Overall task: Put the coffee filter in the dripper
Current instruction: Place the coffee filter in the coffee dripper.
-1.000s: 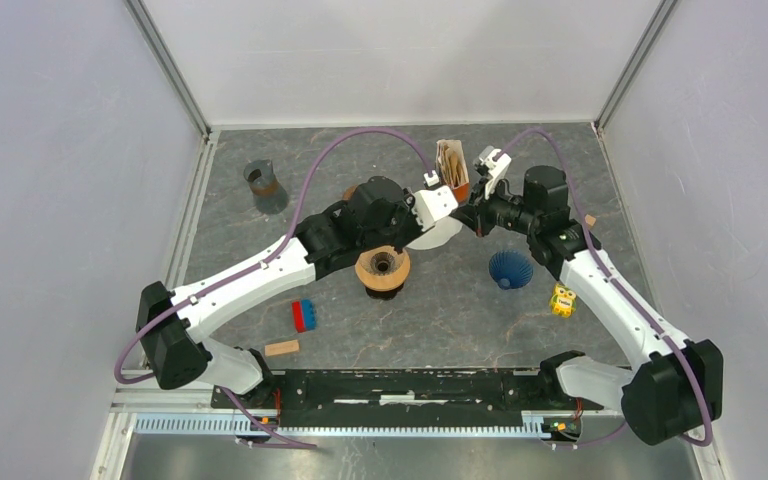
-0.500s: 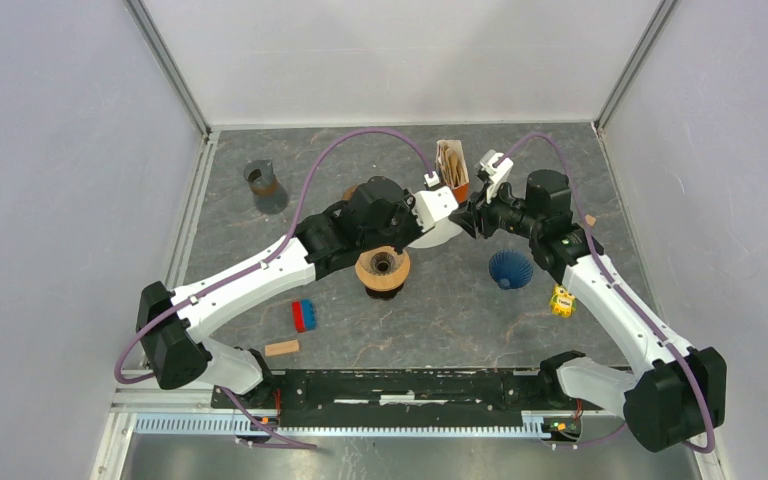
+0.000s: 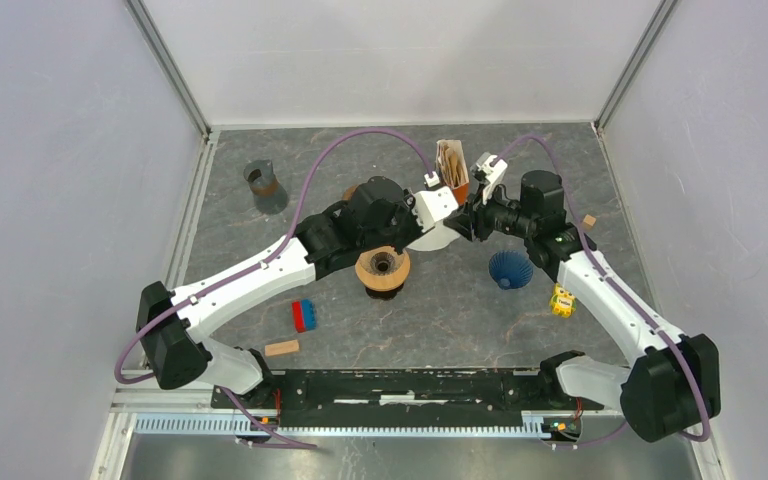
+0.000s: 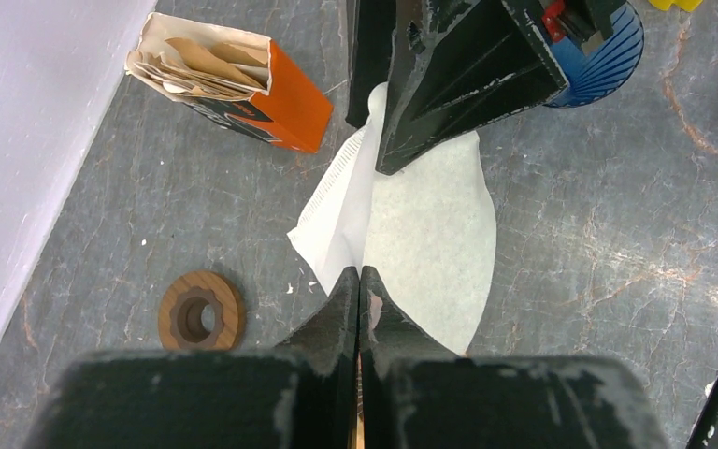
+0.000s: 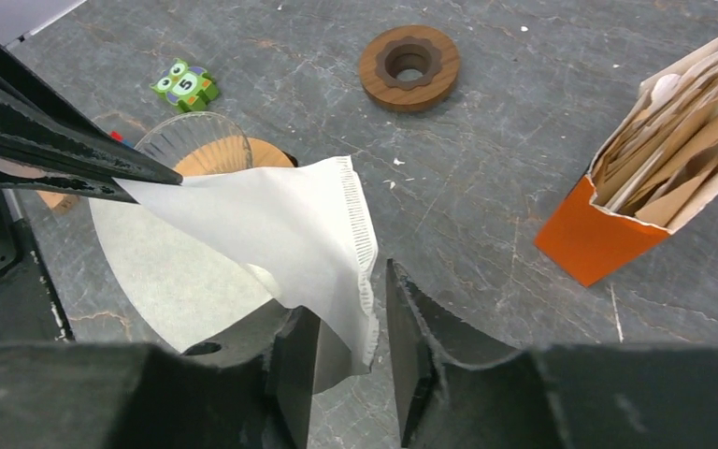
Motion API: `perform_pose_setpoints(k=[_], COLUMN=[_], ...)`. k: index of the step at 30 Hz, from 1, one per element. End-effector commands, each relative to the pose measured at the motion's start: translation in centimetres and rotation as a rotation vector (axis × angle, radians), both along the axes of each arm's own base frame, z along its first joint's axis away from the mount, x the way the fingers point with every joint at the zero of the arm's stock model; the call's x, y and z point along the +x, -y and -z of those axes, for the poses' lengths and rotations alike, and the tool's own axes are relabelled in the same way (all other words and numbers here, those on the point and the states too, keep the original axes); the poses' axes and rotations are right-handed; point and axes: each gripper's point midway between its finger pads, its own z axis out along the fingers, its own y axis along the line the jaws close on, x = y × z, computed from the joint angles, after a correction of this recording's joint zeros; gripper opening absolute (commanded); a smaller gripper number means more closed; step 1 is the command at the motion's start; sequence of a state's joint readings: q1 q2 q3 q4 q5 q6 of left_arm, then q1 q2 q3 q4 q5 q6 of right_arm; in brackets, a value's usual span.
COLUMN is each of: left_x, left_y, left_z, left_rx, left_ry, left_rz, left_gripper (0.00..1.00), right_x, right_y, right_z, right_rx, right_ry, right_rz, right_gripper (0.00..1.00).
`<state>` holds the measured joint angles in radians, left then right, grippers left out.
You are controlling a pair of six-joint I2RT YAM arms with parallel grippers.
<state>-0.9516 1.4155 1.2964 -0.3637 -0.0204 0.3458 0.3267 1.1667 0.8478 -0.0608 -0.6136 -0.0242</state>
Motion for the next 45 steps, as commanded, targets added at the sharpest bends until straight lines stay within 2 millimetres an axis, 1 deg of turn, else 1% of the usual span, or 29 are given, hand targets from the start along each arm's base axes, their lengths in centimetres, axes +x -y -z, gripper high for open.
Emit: perform_pose_setpoints(k=[1,3,5,8,11,14,17,21,22,24,25,26,27,28,29,32,37,41,43,45], left_x=[-0.2,-0.2,-0.2,-0.3,-0.2,-0.1,0.5,0.9,0.8,0.5,0.3,0.0,-0.2,-0.2,-0.7,-1.0,-1.4,-1.6,-1.7,-1.7], left_y=[0.8,0.8,0.7,0.6,0.5,0.3,0.0,-0.1,0.0,0.3,0.5,0.6,0.7,0.6,0.9,1.0,1.0,1.0,1.0,0.9], left_z=[-1.3,-1.3,-1.4,-1.2,-1.1,-1.3,-1.5,-1.7,-1.7,-1.8,-1.8,-1.8,-1.7,-1.7,-1.6,-1.5,-1.1,-1.1,-1.2,-1.2], left_rx=[-0.038,-0.039,-0.039,-0.035,-0.031,-0.030,-0.030,-0.038,-0.039,-0.046,-0.048,-0.051,-0.049,-0.048,-0.052,-0.051,-0.047,-0.050,-0.052,-0.051], left_ry=[0.033,0.034,0.036,0.039,0.046,0.056,0.076,0.086,0.084,0.074,0.068,0.062,0.057,0.056,0.046,0.044,0.037,0.036,0.037,0.037], left_rz=[0.029,0.029,0.030,0.032,0.032,0.022,-0.013,-0.034,-0.027,-0.006,0.007,0.021,0.033,0.034,0.064,0.085,0.106,0.115,0.119,0.118], left_gripper=[0.02,0.02,0.02,0.02,0.02,0.02,0.02,0.02,0.02,0.02,0.02,0.02,0.02,0.02,0.02,0.02,0.02,0.02,0.02,0.02], right_x=[-0.1,-0.3,-0.3,-0.5,-0.5,-0.6,-0.7,-0.9,-0.9,-1.0,-1.0,-1.0,-1.0,-1.0,-0.9,-0.9,-0.8,-0.8,-0.8,-0.9], right_y=[-1.1,-1.3,-1.4,-1.4,-1.1,-0.8,-0.5,-0.4,-0.4,-0.6,-0.6,-0.6,-0.6,-0.7,-0.7,-0.8,-1.3,-1.6,-1.8,-1.9], right_z=[-1.5,-1.6,-1.5,-1.5,-1.5,-1.5,-1.4,-1.1,-1.1,-1.4,-1.4,-1.5,-1.5,-1.4,-1.3,-0.8,-0.6,-0.6,-0.6,-0.7], right_rx=[0.067,0.084,0.086,0.089,0.081,0.070,0.063,0.041,0.043,0.049,0.049,0.049,0.048,0.045,0.043,0.042,0.061,0.071,0.080,0.086], right_ry=[0.031,0.023,0.024,0.031,0.045,0.059,0.062,0.085,0.085,0.089,0.090,0.092,0.093,0.088,0.085,0.067,0.051,0.043,0.041,0.048], right_rz=[-0.049,-0.062,-0.071,-0.076,-0.059,-0.050,-0.031,-0.044,-0.049,-0.063,-0.065,-0.066,-0.068,-0.070,-0.068,-0.074,-0.096,-0.111,-0.124,-0.135], right_gripper=[0.34,0.28,0.18,0.10,0.00,0.00,0.00,0.00,0.00,0.08,0.13,0.21,0.27,0.31,0.37,0.44,0.44,0.44,0.43,0.38])
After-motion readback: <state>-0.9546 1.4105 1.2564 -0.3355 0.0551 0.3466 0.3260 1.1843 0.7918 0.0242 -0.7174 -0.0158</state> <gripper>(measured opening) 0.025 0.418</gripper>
